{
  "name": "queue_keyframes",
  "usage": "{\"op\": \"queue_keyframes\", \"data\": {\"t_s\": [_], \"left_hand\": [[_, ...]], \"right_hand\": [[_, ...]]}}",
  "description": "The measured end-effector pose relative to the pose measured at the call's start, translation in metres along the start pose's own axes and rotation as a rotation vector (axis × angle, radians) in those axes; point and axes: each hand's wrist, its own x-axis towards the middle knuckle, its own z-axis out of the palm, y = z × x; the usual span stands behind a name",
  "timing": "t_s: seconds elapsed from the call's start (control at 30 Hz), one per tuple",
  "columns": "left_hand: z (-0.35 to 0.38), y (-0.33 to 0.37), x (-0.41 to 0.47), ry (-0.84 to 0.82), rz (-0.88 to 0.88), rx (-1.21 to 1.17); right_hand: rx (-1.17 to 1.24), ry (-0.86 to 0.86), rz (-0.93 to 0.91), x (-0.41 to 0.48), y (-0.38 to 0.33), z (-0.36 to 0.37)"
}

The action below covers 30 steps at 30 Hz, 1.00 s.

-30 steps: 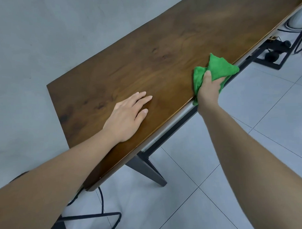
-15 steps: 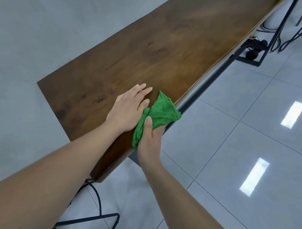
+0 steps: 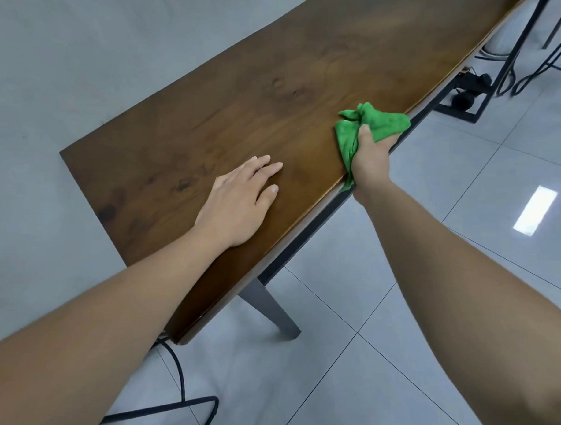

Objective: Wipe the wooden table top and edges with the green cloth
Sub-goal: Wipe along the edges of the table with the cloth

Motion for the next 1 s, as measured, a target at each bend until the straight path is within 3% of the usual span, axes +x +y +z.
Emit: {"op": "queue_keyframes", "data": {"t_s": [0.23,0.5,0.73,0.87,1.0], "left_hand": [[-0.009,-0.015,-0.049,-0.027,-0.009,-0.003],[-0.020,-0.060,-0.129,-0.010,0.008,0.007],[-0.019,-0.073,-0.141,0.002,0.024,0.009],[-0.019,-0.072,-0.142,0.019,0.023,0.004],[-0.018,-0.067,-0.141,0.047,-0.009,-0.006]], "right_hand": [[-0.032,-0.043,-0.038,-0.058,0.019,0.009],[0.075,-0.140,-0.093,-0.251,0.092,0.053],[0.192,-0.146,-0.066,-0.403,0.140,0.100],[0.201,-0.111,-0.147,-0.403,0.138,0.103],[0.132,-0.020,-0.164,-0.346,0.121,0.094]]}}
